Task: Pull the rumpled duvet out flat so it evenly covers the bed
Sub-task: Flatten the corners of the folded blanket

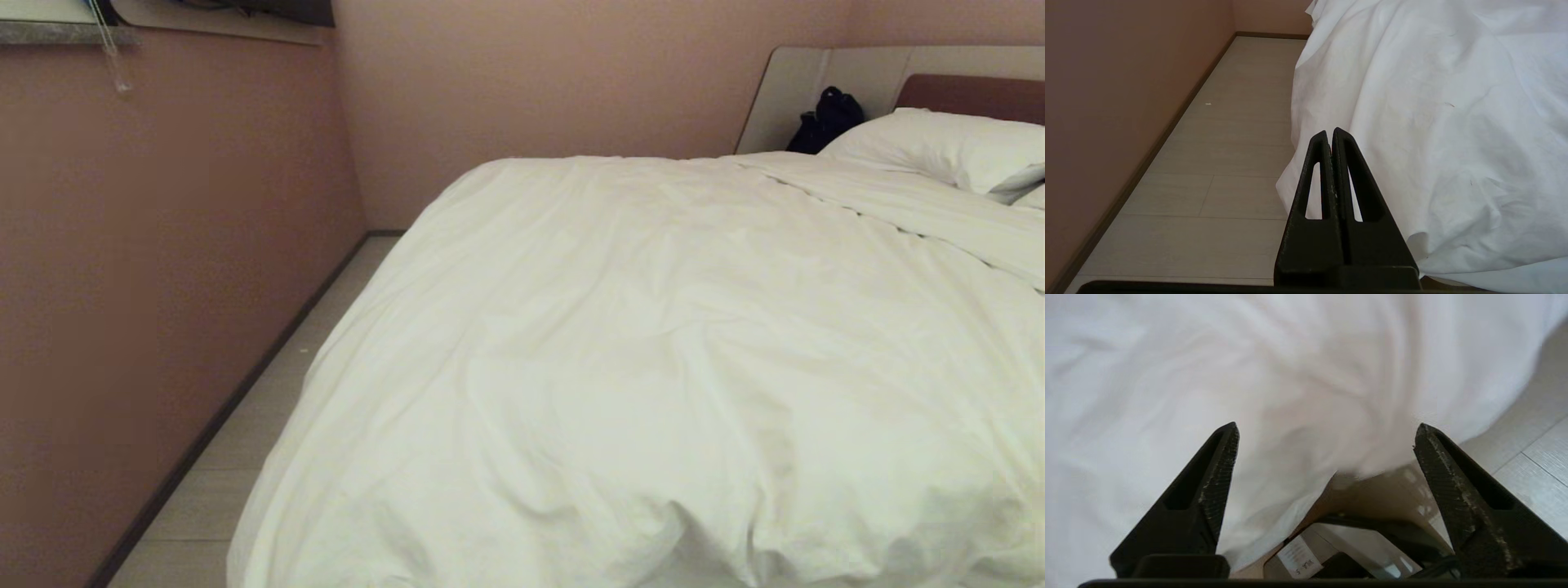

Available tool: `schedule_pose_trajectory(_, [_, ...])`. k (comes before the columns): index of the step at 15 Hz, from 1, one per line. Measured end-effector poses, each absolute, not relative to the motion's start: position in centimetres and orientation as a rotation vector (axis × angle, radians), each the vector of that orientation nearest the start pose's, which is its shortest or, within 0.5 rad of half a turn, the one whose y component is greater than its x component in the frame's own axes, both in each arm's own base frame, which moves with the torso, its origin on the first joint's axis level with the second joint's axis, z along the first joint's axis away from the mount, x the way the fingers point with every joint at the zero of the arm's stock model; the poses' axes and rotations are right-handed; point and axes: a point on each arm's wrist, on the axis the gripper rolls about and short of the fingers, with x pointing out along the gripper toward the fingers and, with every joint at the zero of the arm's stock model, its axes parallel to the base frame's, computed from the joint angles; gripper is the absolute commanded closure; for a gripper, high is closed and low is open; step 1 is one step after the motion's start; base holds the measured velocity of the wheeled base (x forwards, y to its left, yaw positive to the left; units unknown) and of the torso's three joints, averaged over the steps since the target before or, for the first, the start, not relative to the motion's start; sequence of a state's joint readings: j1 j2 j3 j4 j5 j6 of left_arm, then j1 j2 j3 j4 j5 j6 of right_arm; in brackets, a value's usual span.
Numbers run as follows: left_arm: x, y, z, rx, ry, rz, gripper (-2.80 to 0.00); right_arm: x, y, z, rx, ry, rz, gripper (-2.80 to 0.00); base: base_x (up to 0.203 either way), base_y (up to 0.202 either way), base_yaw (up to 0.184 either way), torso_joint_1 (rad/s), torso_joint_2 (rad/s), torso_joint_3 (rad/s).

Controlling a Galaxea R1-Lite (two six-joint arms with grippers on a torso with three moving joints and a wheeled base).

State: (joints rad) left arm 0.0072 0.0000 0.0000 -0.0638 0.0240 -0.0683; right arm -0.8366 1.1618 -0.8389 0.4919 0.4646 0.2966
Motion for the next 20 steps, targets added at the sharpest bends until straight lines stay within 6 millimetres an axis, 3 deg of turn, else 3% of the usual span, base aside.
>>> schedule_pose_trajectory(4, [-2.3, 0.0, 8.2, -0.069, -0.064, 0.029, 0.00, 9.2, -8.7, 22.0, 0.816, 0.689, -0.428, 0.00, 0.000, 0.000, 0.000, 0.000, 0.00, 0.000])
schedule_pose_trajectory(7, [-2.3, 0.0, 8.2, -0.069, -0.065, 0.029, 0.00, 9.7, -9.2, 21.5, 0.838, 0.773, -0.416, 0.00, 0.000, 0.000, 0.000, 0.000, 0.00, 0.000])
schedule_pose_trajectory(10, [-2.3, 0.0, 8.2, -0.069, -0.065, 0.029, 0.00, 11.4, -11.3, 20.5, 0.890, 0.840, -0.426, 0.00, 0.000, 0.000, 0.000, 0.000, 0.00, 0.000])
schedule_pose_trajectory(15, [-2.3, 0.0, 8.2, -0.069, -0.065, 0.029, 0.00, 14.0, -16.0, 17.3, 0.970, 0.903, -0.479, 0.00, 0.000, 0.000, 0.000, 0.000, 0.00, 0.000])
schedule_pose_trajectory(20, [-2.3, 0.0, 8.2, -0.069, -0.065, 0.029, 0.00, 15.0, -19.1, 11.8, 1.009, 0.997, -0.550, 0.00, 0.000, 0.000, 0.000, 0.000, 0.00, 0.000])
